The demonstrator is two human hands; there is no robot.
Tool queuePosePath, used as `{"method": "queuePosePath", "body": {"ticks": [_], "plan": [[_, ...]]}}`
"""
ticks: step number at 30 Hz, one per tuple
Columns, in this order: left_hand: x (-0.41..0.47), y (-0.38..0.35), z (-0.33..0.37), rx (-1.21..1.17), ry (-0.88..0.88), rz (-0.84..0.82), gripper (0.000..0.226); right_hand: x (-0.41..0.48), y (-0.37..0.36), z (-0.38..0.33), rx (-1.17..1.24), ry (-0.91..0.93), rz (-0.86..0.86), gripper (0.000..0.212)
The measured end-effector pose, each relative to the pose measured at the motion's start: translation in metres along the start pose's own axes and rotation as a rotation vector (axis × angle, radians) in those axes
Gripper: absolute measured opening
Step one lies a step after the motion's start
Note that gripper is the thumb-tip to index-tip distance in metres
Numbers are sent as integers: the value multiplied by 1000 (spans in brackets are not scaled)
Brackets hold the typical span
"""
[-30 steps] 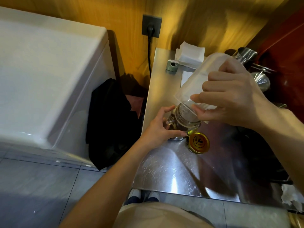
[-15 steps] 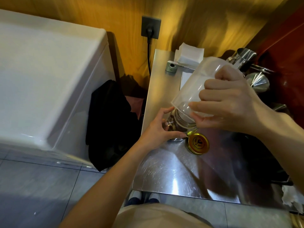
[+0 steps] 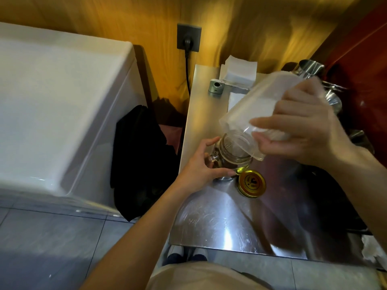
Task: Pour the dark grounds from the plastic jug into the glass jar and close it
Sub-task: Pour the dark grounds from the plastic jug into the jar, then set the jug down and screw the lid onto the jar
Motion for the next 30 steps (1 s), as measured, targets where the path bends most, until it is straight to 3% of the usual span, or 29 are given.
{"method": "queuePosePath", "body": {"ticks": [7, 13, 20, 30], "plan": [[-1, 1, 1, 64, 26, 18, 84, -52, -6, 1, 344, -876, 469, 12], [-2, 1, 3, 94, 19, 23, 86, -95, -26, 0, 495, -1425, 840, 19], [0, 1, 1, 75, 37, 34, 86, -130, -51, -19, 629, -1546, 948, 28], [-4, -1, 5, 103, 28, 45, 79, -174, -65, -25, 603, -1664, 850, 19]]}}
Point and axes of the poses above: each hand's wrist, its own x-axis towards the middle knuckle, its own y-axis out of the back of the hand, z = x × y, the point moved 1 cm from there along x, towards the middle knuckle, and after that the axes turned 2 degrees about x, right-handed, at the moved point
